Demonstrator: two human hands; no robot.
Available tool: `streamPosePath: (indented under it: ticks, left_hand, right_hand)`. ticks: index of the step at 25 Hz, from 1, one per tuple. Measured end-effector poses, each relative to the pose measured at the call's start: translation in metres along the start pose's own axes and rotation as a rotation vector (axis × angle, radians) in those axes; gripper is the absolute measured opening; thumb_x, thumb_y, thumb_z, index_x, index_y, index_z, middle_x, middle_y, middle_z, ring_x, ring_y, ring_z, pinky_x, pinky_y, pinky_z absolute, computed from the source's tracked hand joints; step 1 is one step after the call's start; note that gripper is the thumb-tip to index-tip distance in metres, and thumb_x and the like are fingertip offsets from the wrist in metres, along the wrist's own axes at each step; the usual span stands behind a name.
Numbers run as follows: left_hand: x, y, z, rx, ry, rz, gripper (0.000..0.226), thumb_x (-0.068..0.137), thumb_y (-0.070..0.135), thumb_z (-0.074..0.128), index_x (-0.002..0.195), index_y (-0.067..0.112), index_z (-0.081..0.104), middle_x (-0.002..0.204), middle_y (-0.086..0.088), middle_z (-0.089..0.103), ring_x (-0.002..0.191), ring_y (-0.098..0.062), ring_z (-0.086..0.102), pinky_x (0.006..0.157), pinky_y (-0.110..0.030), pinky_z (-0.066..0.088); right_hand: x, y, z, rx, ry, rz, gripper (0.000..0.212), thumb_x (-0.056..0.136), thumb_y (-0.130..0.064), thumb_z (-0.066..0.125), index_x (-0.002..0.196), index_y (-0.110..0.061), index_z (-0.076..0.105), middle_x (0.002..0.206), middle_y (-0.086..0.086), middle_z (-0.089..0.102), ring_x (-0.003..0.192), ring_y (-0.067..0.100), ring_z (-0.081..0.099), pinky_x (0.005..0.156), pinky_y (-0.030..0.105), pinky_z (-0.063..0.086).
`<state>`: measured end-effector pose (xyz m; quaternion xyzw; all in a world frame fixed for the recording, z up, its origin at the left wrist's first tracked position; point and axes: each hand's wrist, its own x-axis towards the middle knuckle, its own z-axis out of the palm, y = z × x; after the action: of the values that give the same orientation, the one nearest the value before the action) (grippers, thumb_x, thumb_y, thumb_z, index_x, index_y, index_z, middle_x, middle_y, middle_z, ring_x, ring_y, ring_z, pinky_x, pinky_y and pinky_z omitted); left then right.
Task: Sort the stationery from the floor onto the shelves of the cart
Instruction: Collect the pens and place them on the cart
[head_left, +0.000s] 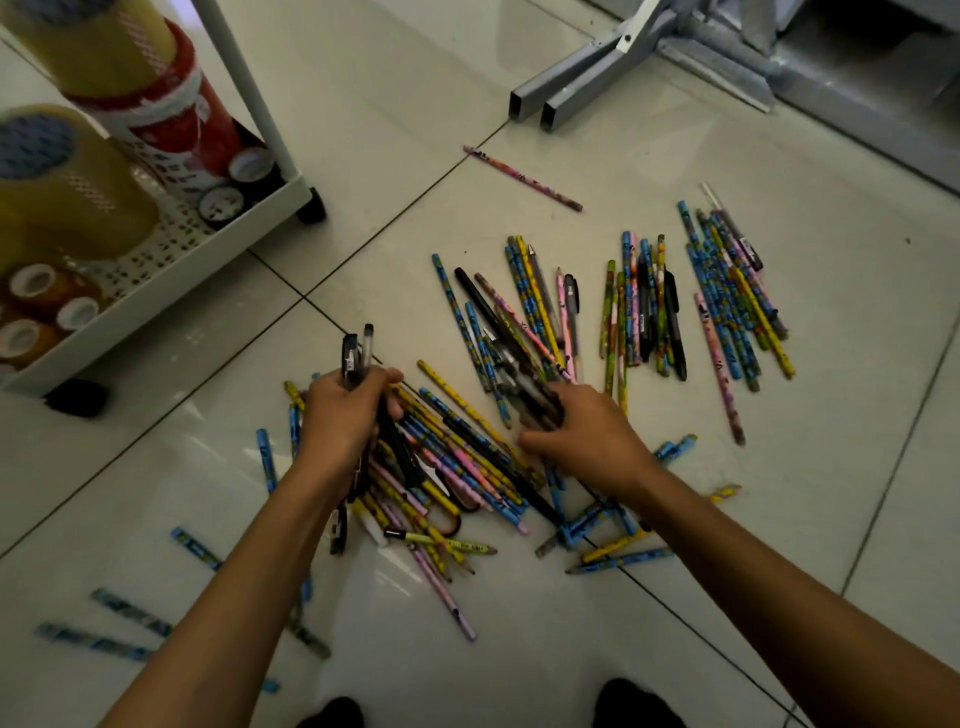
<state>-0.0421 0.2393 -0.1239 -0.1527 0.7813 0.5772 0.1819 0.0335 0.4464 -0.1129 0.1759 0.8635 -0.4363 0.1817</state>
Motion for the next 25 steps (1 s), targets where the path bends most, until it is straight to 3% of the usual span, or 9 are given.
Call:
streamPosePath:
  ticks: [2, 4, 9, 14, 19, 22, 25]
  left_hand:
    - [-0.004, -0.006, -0.001, 0.062, -0.079, 0.025, 0.019, 0.095, 0.023, 0.055, 0.090, 0.012, 0.069, 0.050, 0.000, 0.054, 0.042, -0.009, 0.048, 0.045, -0.015, 0.039]
    - [-0.006, -0.012, -0.001, 0.162, -0.151, 0.048, 0.014, 0.094, 0.025, 0.057, 0.092, 0.020, 0.070, 0.045, 0.002, 0.054, 0.045, -0.008, 0.052, 0.053, -0.020, 0.041]
    - [-0.003, -0.025, -0.018, 0.162, -0.091, 0.005, 0.027, 0.092, 0.025, 0.059, 0.085, 0.002, 0.071, 0.045, 0.002, 0.052, 0.041, -0.009, 0.046, 0.053, -0.027, 0.037]
    - [-0.008, -0.029, -0.027, 0.114, -0.096, -0.003, 0.023, 0.094, 0.021, 0.057, 0.087, 0.002, 0.069, 0.047, 0.000, 0.051, 0.034, -0.001, 0.042, 0.050, -0.024, 0.033]
    - [-0.016, -0.026, -0.033, 0.053, -0.124, 0.016, 0.017, 0.095, 0.018, 0.056, 0.082, 0.010, 0.066, 0.050, -0.004, 0.050, 0.034, 0.001, 0.043, 0.040, -0.009, 0.034]
    - [-0.017, -0.028, -0.035, 0.087, -0.123, 0.017, 0.021, 0.093, 0.023, 0.058, 0.080, 0.009, 0.066, 0.047, 0.000, 0.050, 0.034, 0.000, 0.043, 0.045, -0.017, 0.035]
    - [-0.016, -0.030, -0.034, 0.110, -0.115, 0.010, 0.026, 0.093, 0.026, 0.058, 0.086, 0.003, 0.068, 0.047, 0.001, 0.051, 0.035, -0.001, 0.042, 0.049, -0.024, 0.033]
  right_hand:
    - [-0.003, 0.003, 0.013, -0.249, -0.021, -0.073, 0.021, 0.080, -0.020, 0.070, 0.099, -0.014, 0.062, 0.082, 0.003, 0.064, 0.072, 0.018, 0.061, 0.056, 0.020, 0.046]
    - [-0.007, 0.004, 0.021, -0.381, 0.002, -0.130, 0.025, 0.081, -0.019, 0.067, 0.104, -0.013, 0.059, 0.088, 0.007, 0.066, 0.077, 0.023, 0.061, 0.058, 0.027, 0.047]
    - [-0.013, 0.002, 0.030, -0.584, 0.062, -0.210, 0.026, 0.086, -0.024, 0.062, 0.109, -0.015, 0.053, 0.092, 0.010, 0.064, 0.084, 0.030, 0.061, 0.058, 0.031, 0.039]
    - [-0.009, 0.004, 0.031, -0.462, 0.032, -0.125, 0.027, 0.080, -0.021, 0.070, 0.103, -0.012, 0.058, 0.093, 0.009, 0.066, 0.086, 0.028, 0.062, 0.065, 0.033, 0.048]
    - [-0.009, 0.011, 0.030, -0.417, 0.055, -0.067, 0.034, 0.077, -0.026, 0.074, 0.107, -0.018, 0.060, 0.092, 0.007, 0.068, 0.087, 0.026, 0.063, 0.068, 0.036, 0.052]
    - [-0.012, 0.009, 0.030, -0.475, 0.052, -0.109, 0.040, 0.077, -0.025, 0.074, 0.113, -0.016, 0.058, 0.096, 0.007, 0.068, 0.088, 0.026, 0.063, 0.066, 0.033, 0.050]
    - [-0.016, 0.007, 0.028, -0.402, 0.050, -0.118, 0.034, 0.076, -0.023, 0.074, 0.106, -0.014, 0.060, 0.093, 0.005, 0.066, 0.085, 0.023, 0.063, 0.062, 0.024, 0.040]
